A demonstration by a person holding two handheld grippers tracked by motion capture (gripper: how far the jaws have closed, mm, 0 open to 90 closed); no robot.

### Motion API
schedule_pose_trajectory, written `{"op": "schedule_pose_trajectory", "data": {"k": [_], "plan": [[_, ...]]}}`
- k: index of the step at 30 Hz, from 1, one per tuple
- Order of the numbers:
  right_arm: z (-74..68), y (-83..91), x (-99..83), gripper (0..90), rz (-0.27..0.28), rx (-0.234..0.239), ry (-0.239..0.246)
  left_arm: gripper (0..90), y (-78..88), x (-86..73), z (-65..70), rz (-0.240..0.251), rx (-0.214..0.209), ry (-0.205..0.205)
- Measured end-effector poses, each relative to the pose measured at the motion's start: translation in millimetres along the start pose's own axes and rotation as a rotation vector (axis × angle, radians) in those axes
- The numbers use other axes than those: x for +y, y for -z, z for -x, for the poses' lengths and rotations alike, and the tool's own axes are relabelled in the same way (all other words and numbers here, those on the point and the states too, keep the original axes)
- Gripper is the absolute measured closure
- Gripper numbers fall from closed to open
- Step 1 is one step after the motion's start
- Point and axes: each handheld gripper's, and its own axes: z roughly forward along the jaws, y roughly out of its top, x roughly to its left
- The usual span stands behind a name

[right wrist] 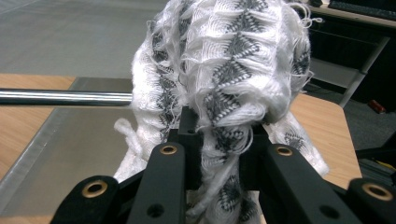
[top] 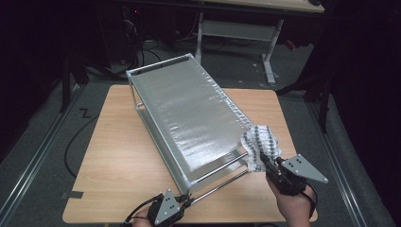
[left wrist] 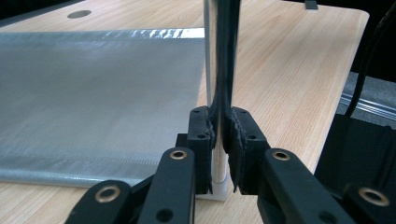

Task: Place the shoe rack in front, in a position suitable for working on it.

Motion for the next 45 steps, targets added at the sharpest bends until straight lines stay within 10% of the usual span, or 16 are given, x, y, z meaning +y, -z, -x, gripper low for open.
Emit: {"op": "schedule_pose_trajectory", "data": {"k": [12, 28, 36, 45], "plan": [[-27.1, 8.7, -4.1, 76.0, -0.005, 0.065, 0.049, 79.5, -8.8, 4.9, 2.0, 0.0, -0.017, -0.01], [-112.3, 22.4, -5.6, 75.4, 0.027, 0.256, 0.203, 79.7, -14.5, 7.4, 1.2, 0.004, -0.031, -0.009], [-83.7, 32.4, -5.4, 75.4, 0.058, 0.16, 0.159, 79.9, -14.3, 6.5, 0.2, 0.008, -0.035, 0.003], [-42.9, 15.8, -42.9, 76.3, -0.096, 0.072, 0.083, 79.9, -17.5, 8.9, 0.1, 0.004, -0.049, 0.002]]}}
